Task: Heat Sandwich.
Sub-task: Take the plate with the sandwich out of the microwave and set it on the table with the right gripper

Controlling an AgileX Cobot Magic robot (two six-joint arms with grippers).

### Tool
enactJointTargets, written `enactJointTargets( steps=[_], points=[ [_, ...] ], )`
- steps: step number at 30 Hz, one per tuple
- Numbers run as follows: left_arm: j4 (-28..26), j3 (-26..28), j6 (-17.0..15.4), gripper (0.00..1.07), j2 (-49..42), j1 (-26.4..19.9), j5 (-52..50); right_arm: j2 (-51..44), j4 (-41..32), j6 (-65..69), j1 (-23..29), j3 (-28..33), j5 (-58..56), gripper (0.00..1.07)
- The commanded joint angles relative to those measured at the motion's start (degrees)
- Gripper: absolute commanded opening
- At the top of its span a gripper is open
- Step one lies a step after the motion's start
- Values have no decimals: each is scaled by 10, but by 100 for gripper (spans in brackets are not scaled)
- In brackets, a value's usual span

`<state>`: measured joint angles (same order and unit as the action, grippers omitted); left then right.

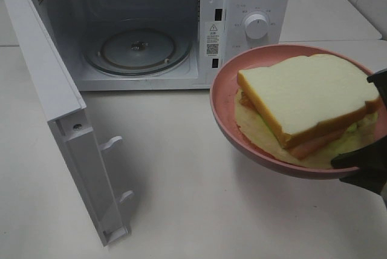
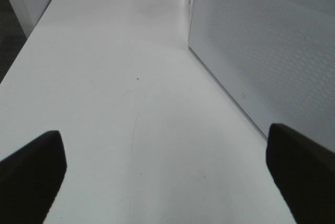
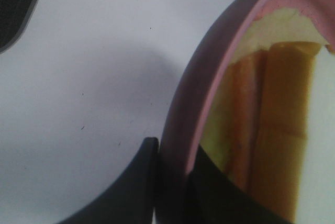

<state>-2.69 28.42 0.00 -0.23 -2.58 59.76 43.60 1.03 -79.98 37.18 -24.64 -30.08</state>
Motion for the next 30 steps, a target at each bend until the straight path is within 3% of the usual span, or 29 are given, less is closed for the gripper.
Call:
enactJointTargets(
  steps=[1, 13, 22, 30],
  points=[
    [1, -2, 0, 98, -11, -1, -7, -29, 27, 31, -1, 2, -6, 0],
    [1, -2, 0, 98, -11, -1, -7, -45, 136, 185, -1, 7, -34, 0],
    [1, -2, 0, 98, -11, -1, -7, -45, 265, 388, -1, 7, -109, 0],
    [1, -2, 0, 98, -11, -1, -7, -38, 310, 511, -1, 7, -165, 0]
  ],
)
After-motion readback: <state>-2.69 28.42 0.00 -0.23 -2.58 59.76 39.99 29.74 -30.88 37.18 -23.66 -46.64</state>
